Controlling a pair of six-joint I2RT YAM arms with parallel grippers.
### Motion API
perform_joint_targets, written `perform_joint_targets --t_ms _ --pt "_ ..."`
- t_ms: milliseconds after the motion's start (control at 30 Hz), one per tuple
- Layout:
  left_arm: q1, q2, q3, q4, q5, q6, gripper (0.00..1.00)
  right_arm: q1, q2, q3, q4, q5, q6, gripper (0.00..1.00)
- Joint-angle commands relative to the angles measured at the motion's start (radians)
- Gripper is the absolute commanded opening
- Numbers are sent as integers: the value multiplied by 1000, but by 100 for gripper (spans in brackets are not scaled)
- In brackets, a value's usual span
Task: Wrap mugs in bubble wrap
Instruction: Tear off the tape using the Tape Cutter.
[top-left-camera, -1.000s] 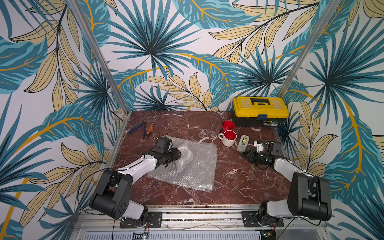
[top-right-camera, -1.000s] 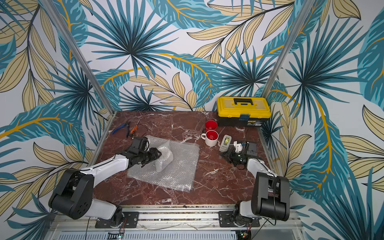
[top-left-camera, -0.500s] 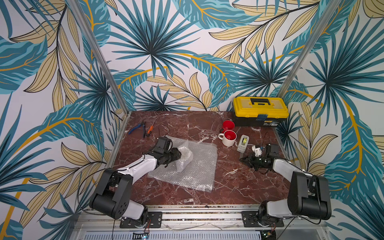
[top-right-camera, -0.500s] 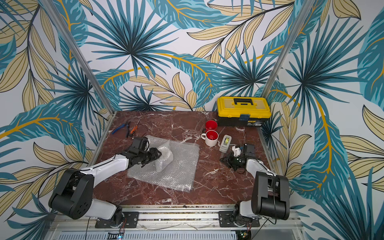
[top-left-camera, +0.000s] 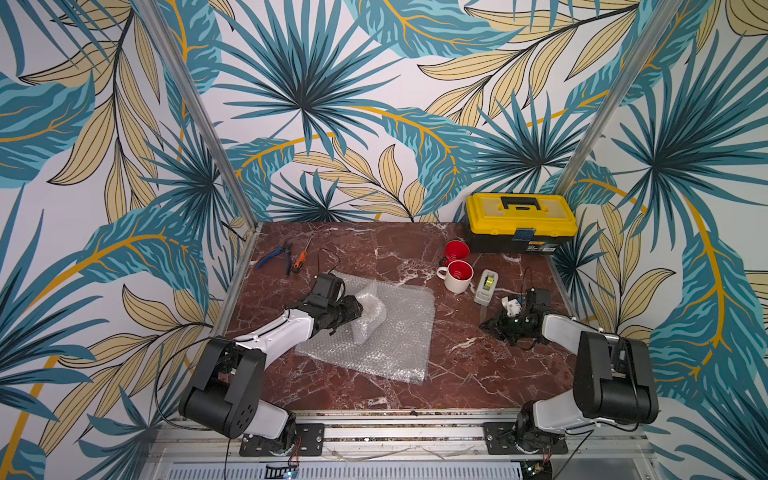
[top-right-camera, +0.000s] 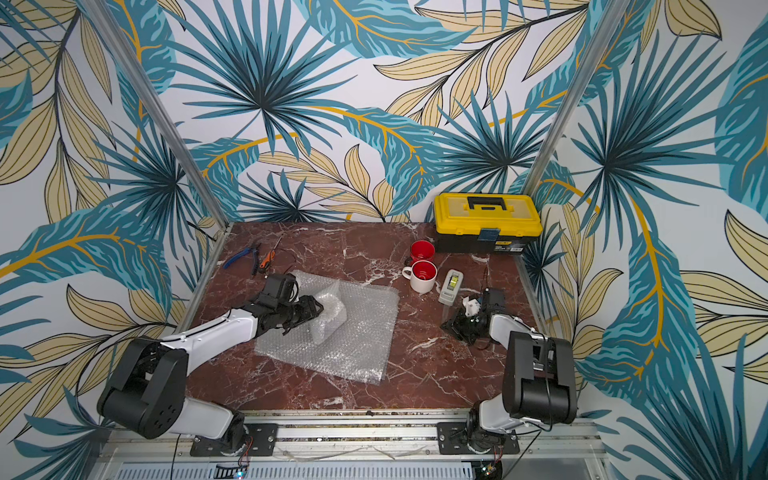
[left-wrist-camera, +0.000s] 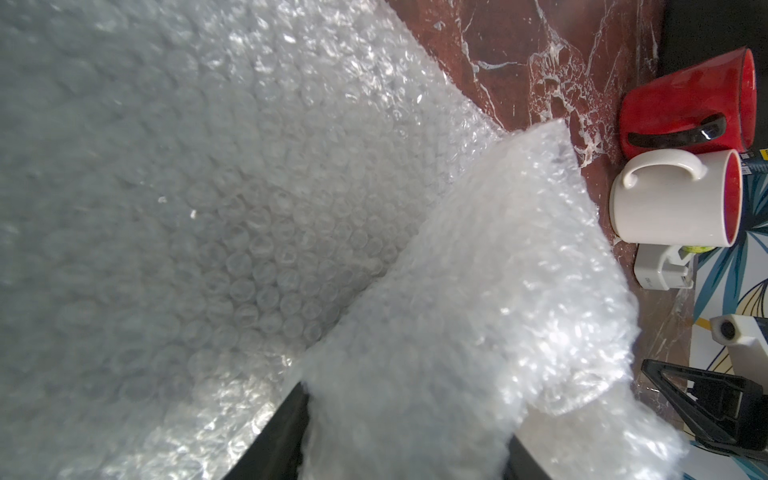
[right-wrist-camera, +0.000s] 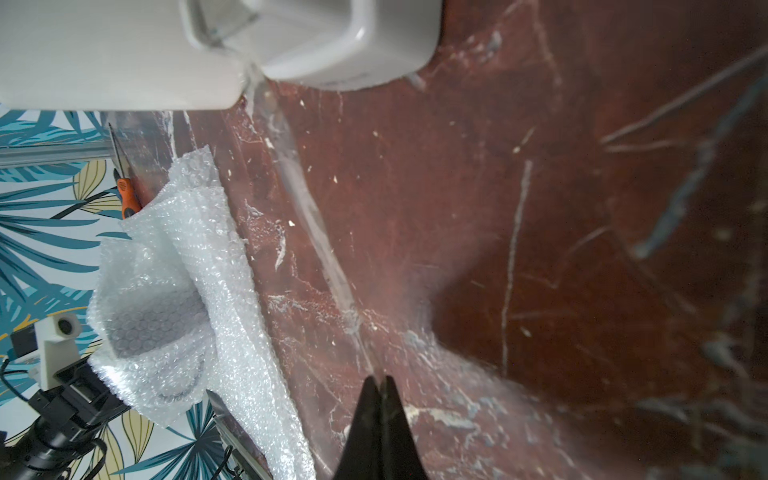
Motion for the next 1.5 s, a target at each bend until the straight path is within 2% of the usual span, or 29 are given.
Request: perform_joint_targets --t_ms 0,633,900,1233,1467 --pt "-8 -3 -21 -39 -9 5 56 13 17 2 -149 63 -26 0" --pt "-11 -4 -20 -39 -13 1 56 13 65 19 -225 194 15 0" --pt "-12 -2 -18 -39 -13 2 56 13 61 12 -243 242 48 0" --pt "-14 -3 -20 -39 -12 0 56 12 57 12 -307 367 140 0" --pt "-13 2 -11 -39 -8 2 56 12 14 11 -320 376 148 0"
